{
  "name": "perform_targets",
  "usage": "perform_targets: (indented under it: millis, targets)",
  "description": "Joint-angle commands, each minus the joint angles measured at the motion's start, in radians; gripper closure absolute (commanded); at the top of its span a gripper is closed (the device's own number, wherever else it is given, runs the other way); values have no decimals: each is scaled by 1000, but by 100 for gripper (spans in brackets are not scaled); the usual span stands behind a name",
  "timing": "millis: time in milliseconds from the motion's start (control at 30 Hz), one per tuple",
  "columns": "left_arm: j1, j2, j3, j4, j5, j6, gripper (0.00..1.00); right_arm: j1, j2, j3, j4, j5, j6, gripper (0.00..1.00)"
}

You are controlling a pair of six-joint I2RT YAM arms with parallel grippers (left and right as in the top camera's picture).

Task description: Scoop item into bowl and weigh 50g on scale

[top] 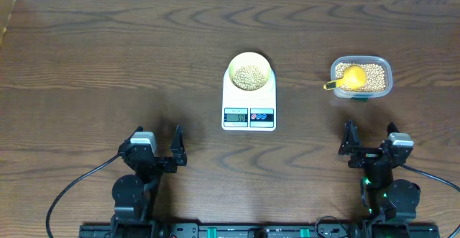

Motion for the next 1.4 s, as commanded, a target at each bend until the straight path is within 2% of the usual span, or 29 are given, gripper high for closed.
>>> perform_targets:
  millis: [0,200,1367]
  targets:
    - [5,-37,-32,3,0,6,1,-2,-5,-3,-2,9,-10,1]
    - [5,-37,-32,4,-37,6,1,-2,-5,-3,-3,8,-10,1]
    - [5,-34,-32,4,-36,6,1,-2,-5,-3,-2,8,-10,1]
